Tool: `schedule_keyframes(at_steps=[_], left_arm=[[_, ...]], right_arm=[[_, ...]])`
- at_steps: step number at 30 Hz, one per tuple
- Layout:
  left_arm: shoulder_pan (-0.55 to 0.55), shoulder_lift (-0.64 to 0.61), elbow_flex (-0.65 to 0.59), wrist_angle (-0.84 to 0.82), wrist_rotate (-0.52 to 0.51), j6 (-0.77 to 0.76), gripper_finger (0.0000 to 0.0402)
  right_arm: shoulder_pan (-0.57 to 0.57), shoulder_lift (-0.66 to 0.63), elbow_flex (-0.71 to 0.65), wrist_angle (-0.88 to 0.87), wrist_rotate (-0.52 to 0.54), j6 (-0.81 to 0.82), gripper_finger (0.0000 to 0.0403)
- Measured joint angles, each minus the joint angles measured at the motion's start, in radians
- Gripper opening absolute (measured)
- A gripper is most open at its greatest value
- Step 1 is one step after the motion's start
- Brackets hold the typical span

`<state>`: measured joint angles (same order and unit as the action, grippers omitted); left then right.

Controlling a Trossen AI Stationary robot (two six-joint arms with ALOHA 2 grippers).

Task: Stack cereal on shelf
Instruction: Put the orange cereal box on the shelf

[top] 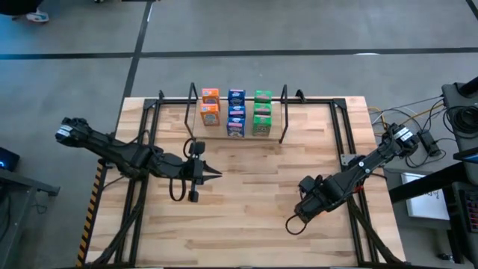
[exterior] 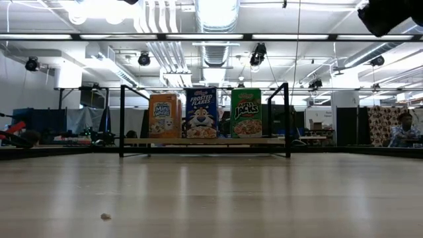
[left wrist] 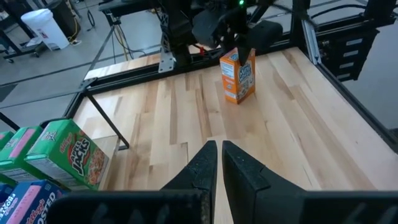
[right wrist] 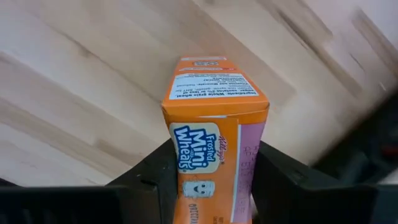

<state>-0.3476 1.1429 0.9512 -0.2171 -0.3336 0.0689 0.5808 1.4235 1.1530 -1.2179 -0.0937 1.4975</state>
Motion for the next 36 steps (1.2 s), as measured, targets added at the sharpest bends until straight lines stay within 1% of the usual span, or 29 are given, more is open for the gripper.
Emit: schedule_keyframes(at_steps=[4, 11, 14, 17, 22, 26, 30, 36], left_arm=[[0.0, 0.0, -0.012, -0.001, 0.0, 0.01, 0.0008], [0.001, -0.015, -0.014, 0.0, 0.0, 0.035, 0.0008], [0.001, -0.033, -0.026, 0.001, 0.0, 0.044, 0.0008], [0.001, -0.062, -0.044, 0.0, -0.001, 0.045, 0.0008], [0.001, -0.125, -0.09, 0.004, -0.07, 0.046, 0.0008], [0.001, -0.186, -0.139, 0.025, -0.077, 0.045, 0.0008], [0.001, -0.246, -0.17, 0.05, -0.077, 0.045, 0.0008], [0.001, -0.313, -0.199, 0.046, -0.077, 0.043, 0.0008]], right_arm=[[0.027, -0.001, 0.0, 0.08, 0.139, -0.038, 0.0152], [0.091, -0.001, -0.004, 0.178, 0.471, -0.247, 0.0154], [0.091, -0.001, -0.008, 0.22, 0.547, -0.332, 0.0154], [0.073, -0.001, -0.008, 0.281, 0.588, -0.433, 0.0152], [0.032, -0.001, -0.006, 0.374, 0.631, -0.596, 0.0151], [0.003, -0.001, -0.005, 0.457, 0.672, -0.724, 0.0151], [-0.042, -0.001, -0.005, 0.555, 0.678, -0.861, 0.015], [-0.11, -0.001, 0.001, 0.705, 0.672, -1.069, 0.0149]])
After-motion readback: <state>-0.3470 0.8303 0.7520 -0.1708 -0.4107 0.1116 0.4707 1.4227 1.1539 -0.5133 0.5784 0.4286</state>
